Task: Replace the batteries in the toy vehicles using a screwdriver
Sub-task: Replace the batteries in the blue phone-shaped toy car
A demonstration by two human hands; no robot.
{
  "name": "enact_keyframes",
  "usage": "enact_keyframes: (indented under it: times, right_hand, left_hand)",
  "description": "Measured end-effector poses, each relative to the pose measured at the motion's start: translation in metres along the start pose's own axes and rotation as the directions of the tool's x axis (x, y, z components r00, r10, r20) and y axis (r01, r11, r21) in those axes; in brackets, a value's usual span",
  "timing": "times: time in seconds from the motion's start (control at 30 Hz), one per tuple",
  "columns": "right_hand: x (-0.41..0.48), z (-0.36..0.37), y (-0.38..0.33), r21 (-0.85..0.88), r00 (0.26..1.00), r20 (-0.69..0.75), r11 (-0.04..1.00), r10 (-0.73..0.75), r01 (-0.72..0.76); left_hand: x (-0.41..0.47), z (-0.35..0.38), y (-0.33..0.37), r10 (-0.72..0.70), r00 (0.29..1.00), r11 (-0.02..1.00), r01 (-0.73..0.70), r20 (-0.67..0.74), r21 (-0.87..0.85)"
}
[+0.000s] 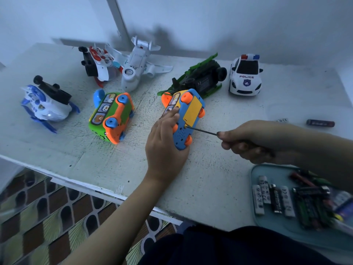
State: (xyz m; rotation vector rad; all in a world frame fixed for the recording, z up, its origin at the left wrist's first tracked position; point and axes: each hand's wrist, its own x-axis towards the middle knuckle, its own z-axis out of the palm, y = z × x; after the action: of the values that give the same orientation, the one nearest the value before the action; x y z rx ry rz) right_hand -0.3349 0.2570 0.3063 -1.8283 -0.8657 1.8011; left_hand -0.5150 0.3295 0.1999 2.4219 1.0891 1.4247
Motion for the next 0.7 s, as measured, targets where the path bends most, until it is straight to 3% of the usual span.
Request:
enact_keyframes:
  times: [0.13,0.33,0.47,0.57,0.7]
  right_hand:
    - [0.003,-0.002,0.0,0.191,0.996,0.063,0.979,0.063,-0.074]
    - [-0.01,0.007,-0.002,0.515,0.963,0.264,0.838,0.048,-0.183]
    - [-0.007,0.001,0.002,0.563,0.953,0.291,0.789,0.087,-0.244]
    - [-0.004,-0.005,0.002,0.575,0.971,0.215,0.791,0.1,-0.209]
    - [-0.005,-0.007,-0.004,0.4,0.996,0.077,0.914,0.043,-0.07]
  left_hand:
    - [0.0,0.001,-0.001,0.015,1.0,1.0,-0.015,-0.001,0.006]
    - [0.0,-0.001,0.001,-0.034,0.999,0.999,0.034,-0.02,0.0]
    - [0.0,-0.001,0.001,-0.038,0.999,0.999,0.038,-0.012,0.004]
    - [0.0,-0.001,0.001,-0.02,1.0,1.0,0.02,-0.004,0.001]
    - [0.0,0.0,0.001,-0.006,1.0,1.0,0.006,-0.006,-0.003]
